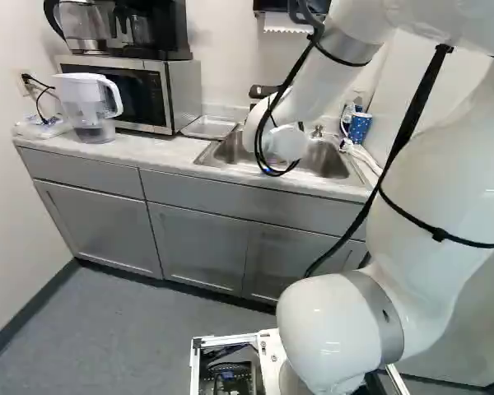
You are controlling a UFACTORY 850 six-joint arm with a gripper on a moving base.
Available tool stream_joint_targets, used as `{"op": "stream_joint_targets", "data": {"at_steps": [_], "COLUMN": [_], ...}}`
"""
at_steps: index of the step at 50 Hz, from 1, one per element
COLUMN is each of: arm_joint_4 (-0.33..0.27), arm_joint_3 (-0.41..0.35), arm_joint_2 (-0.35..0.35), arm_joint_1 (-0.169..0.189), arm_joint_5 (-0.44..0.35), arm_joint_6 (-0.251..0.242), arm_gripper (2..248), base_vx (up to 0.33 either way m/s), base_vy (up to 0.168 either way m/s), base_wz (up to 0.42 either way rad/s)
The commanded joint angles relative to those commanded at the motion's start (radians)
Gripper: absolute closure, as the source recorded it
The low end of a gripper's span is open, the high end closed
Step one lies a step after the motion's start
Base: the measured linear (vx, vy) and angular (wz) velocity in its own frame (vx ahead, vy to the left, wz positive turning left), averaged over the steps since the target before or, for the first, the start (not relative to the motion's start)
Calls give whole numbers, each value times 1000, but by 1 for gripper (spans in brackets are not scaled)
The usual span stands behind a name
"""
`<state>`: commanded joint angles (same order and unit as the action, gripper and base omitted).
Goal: Rinse the cup and place it in the tray
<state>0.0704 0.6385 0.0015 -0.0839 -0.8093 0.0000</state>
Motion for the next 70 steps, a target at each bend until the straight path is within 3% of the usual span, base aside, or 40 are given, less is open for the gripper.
{"op": "stream_joint_targets", "data": {"at_steps": [42, 70], "arm_joint_4": [0, 0], "arm_joint_3": [107, 108], "arm_joint_2": [-12, -12], "arm_joint_1": [-110, -111], "arm_joint_5": [34, 34], "arm_joint_6": [6, 274], "arm_gripper": [129, 129], "base_vx": [0, 0], "base_vy": [0, 0], "base_wz": [0, 0]}}
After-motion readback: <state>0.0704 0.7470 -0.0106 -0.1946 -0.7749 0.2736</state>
